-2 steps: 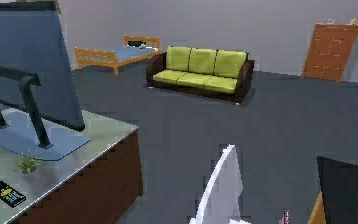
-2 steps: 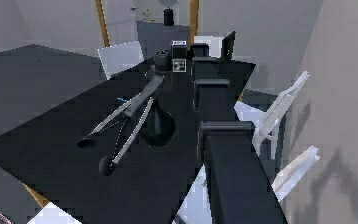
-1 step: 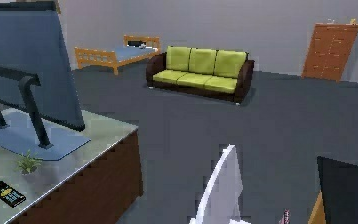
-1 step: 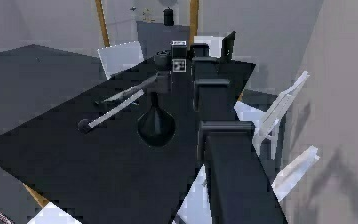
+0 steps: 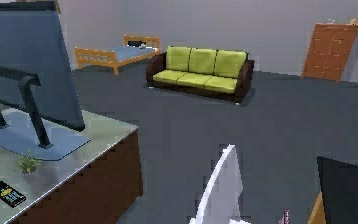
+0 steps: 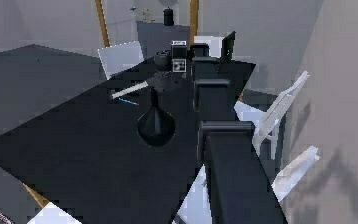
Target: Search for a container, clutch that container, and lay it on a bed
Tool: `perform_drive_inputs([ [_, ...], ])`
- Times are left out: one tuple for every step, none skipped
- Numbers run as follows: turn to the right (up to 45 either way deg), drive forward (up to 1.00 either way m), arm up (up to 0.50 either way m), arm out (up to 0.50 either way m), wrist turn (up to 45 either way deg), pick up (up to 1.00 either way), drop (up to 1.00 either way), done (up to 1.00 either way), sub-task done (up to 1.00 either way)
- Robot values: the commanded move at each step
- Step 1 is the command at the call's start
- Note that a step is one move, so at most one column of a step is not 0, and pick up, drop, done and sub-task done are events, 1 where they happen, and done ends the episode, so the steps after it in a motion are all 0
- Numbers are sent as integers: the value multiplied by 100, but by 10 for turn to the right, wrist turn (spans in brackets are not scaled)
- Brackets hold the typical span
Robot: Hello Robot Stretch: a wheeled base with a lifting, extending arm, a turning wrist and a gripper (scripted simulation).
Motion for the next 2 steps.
perform_drive_inputs([
  [0, 0, 0, 0, 210, 0, 0, 0, 0],
  [0, 0, -24, 0, 0, 0, 0, 0, 0],
])
